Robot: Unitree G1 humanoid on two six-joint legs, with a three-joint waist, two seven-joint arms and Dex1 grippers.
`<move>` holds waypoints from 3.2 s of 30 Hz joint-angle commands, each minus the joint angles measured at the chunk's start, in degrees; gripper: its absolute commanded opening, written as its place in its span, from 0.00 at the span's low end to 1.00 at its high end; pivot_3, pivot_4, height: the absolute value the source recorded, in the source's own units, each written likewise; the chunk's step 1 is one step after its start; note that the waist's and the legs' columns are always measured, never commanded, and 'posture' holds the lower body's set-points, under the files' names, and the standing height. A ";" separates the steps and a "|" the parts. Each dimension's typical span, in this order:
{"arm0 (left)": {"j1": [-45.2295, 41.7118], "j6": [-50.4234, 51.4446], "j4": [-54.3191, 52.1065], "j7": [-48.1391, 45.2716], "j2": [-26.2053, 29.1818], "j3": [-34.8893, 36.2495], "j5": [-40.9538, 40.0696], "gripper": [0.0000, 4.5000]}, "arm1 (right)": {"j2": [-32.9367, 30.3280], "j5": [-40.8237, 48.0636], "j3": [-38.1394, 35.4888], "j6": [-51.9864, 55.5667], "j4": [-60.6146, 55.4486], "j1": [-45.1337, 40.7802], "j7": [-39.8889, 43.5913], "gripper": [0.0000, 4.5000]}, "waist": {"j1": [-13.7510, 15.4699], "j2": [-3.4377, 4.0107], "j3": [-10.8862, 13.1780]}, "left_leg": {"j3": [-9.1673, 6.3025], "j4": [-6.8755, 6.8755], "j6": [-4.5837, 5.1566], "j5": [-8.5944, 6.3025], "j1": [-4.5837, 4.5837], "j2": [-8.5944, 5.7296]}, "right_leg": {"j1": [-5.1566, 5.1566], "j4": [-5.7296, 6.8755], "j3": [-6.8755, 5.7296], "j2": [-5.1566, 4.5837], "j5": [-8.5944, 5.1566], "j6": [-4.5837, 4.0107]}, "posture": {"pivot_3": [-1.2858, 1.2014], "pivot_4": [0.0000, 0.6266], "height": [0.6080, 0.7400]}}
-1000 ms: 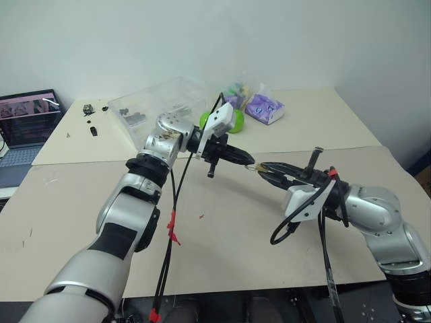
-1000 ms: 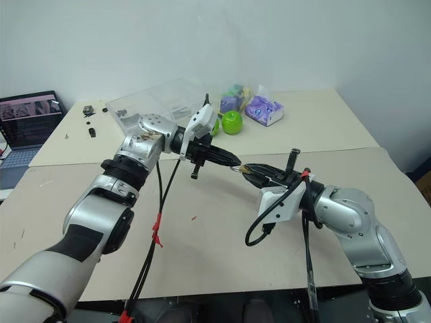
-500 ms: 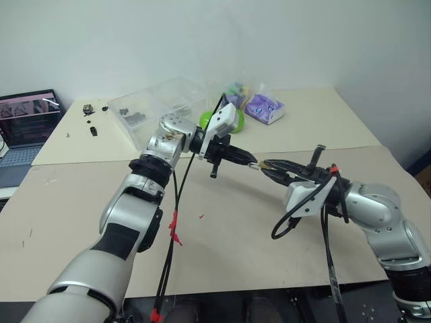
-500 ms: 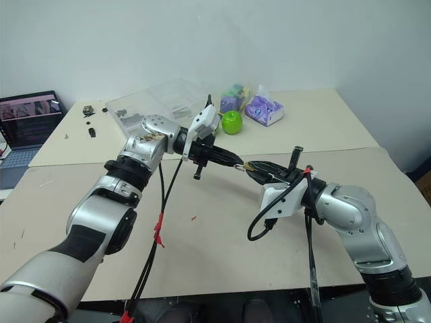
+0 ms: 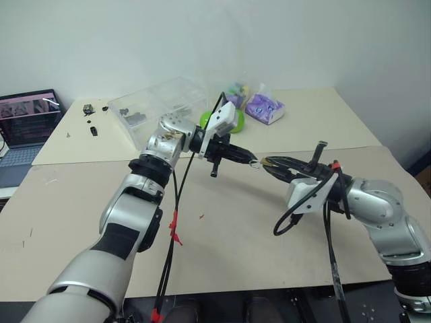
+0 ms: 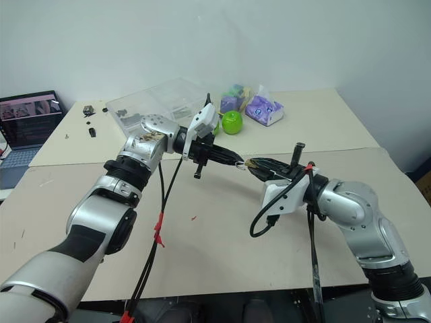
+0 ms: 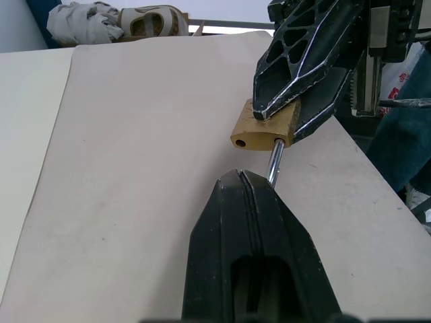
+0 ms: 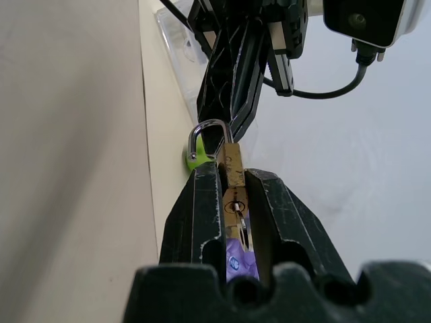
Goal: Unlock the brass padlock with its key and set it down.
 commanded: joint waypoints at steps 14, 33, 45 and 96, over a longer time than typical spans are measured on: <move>0.50 0.84 -3.00 -0.34 -0.01 0.68 -0.30 0.01 | -2.15 1.93 -2.42 -2.33 1.02 -3.53 -0.26 0.05 | 0.01 0.01 -0.01 | 0.00 -0.01 0.00 0.00 0.00 0.00 | 0.00 0.00 0.00 0.00 0.00 0.00 | 0.52 0.24 1.00; 4.22 2.99 -6.08 -1.34 6.58 1.42 0.38 0.18 | -1.10 1.85 -0.81 -3.24 0.74 0.19 -0.95 0.05 | -0.18 0.03 -0.02 | 0.00 -0.03 0.00 0.00 0.03 0.02 | 0.00 0.01 0.02 0.02 0.00 -0.01 | 0.52 0.24 1.00; 17.59 2.89 -27.63 2.31 16.39 2.74 0.20 0.99 | 4.93 0.18 5.43 1.23 3.58 0.24 0.82 0.05 | -0.28 0.08 -0.06 | -0.22 -0.05 -0.02 0.01 0.09 0.14 | -0.01 0.05 0.05 0.02 0.01 -0.02 | 0.52 0.24 1.00; 25.16 7.08 -41.46 2.80 22.39 -3.41 -1.09 1.00 | -5.13 -7.52 14.94 -17.10 25.70 -3.91 1.54 0.99 | -0.98 -0.29 0.16 | 0.27 0.13 -0.15 -0.05 0.07 -0.06 | -0.19 0.03 1.04 -0.15 0.15 -0.20 | 0.52 0.24 1.00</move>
